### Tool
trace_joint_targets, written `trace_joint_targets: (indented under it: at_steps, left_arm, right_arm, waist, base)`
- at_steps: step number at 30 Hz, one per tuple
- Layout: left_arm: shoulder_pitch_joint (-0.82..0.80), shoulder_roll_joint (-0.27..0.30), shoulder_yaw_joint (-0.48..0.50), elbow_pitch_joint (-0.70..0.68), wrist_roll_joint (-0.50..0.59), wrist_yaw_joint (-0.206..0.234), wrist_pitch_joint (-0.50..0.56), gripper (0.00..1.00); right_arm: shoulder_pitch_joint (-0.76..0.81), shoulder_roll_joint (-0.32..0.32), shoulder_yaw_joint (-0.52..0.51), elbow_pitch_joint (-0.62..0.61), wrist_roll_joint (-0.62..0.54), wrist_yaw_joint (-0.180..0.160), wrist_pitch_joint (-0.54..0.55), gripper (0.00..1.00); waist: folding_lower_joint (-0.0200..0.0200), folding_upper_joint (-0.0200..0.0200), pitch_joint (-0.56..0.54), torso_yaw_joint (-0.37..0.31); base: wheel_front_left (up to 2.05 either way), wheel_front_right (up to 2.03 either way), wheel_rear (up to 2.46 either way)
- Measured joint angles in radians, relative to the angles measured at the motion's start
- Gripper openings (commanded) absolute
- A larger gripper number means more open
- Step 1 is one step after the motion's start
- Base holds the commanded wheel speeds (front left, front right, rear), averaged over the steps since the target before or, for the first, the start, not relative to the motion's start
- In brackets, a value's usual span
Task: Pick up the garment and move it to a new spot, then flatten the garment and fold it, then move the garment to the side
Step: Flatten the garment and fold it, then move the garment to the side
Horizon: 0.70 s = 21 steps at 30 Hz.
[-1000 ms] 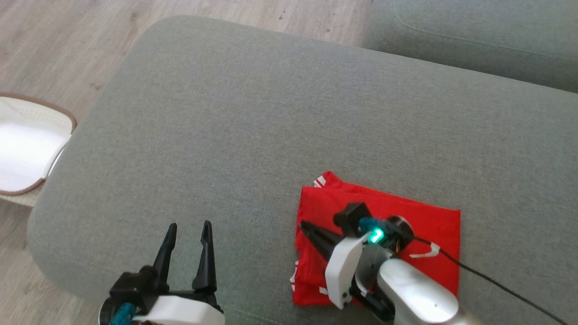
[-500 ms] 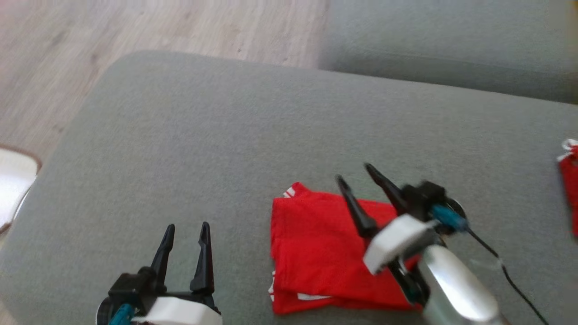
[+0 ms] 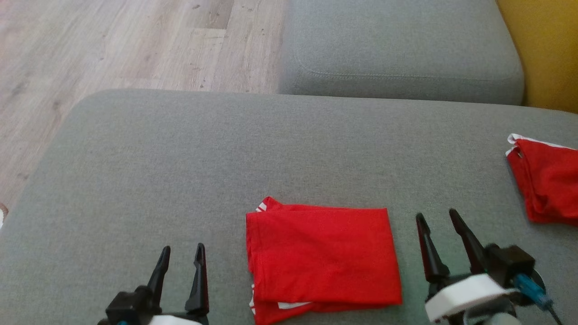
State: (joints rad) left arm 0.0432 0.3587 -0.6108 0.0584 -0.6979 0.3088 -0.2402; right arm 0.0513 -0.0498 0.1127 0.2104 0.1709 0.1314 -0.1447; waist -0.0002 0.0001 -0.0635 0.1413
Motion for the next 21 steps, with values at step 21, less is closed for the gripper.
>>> trace_joint_targets:
  at_steps: [21]
  left_arm:
    - [0.037,0.008,0.027,0.002,-0.002,0.000,-0.003,1.00]
  right_arm:
    - [0.107,0.004,-0.050,-0.105,-0.001,0.000,0.050,1.00]
  waist:
    - [0.0002,0.0000,0.000,-0.018]
  base:
    - [0.00,0.00,0.00]
